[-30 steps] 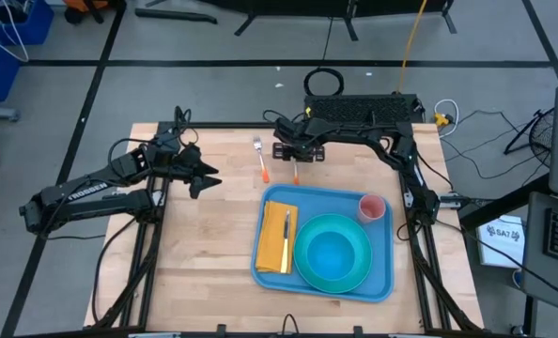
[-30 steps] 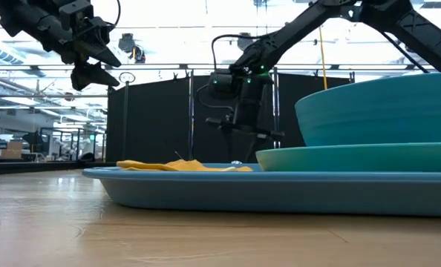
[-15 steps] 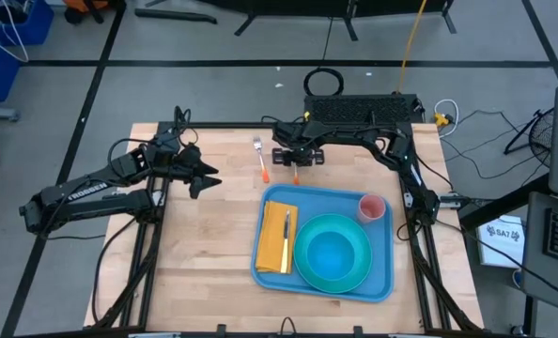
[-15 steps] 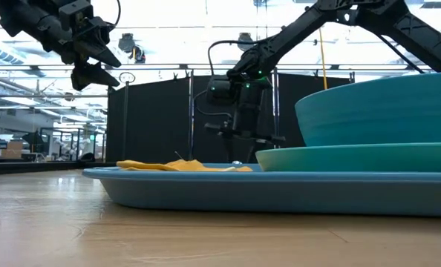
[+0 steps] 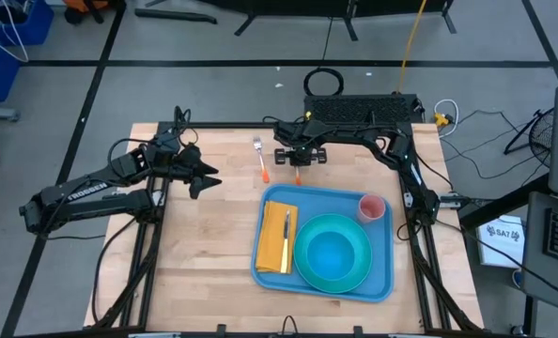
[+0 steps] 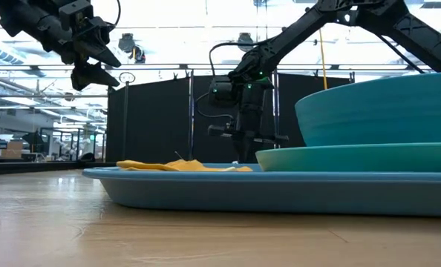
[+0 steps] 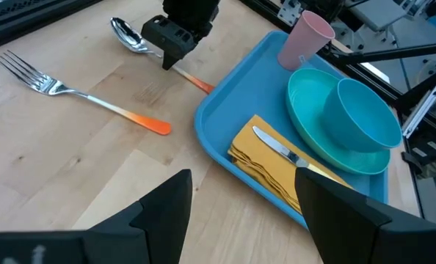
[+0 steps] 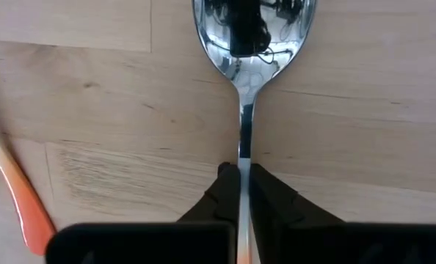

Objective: Set up tray
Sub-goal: Put the orange spoon on top of the yellow napkin

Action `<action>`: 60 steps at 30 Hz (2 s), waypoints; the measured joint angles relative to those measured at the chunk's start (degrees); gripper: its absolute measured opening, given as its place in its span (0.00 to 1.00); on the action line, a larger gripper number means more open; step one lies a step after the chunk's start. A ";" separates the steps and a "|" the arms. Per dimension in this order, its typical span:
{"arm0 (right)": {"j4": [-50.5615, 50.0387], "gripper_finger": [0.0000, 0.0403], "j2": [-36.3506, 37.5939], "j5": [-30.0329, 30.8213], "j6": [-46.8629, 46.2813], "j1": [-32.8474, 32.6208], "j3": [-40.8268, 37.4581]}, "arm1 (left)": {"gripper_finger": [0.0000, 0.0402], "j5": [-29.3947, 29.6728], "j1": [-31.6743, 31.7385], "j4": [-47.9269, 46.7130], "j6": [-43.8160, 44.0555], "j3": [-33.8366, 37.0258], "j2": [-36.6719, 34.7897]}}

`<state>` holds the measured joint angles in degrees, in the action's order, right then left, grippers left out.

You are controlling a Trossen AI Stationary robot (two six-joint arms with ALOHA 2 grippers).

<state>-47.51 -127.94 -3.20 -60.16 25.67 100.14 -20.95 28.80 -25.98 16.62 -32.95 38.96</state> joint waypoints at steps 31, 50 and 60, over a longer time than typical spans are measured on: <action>2.93 0.00 11.67 6.86 -4.23 -2.34 -0.13 | 0.61 0.00 -0.11 -1.60 -0.04 0.00 0.00; 3.93 0.00 14.88 11.34 -27.56 -22.14 -0.11 | 0.61 0.07 -0.11 -1.20 -2.92 0.00 0.02; 4.42 0.00 13.85 12.34 -35.25 -29.22 -0.01 | 0.61 0.07 -0.11 -1.23 -2.99 0.00 0.02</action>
<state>-43.09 -114.09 9.14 -95.41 -3.55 100.13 -20.88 28.69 -27.20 13.63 -32.95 38.98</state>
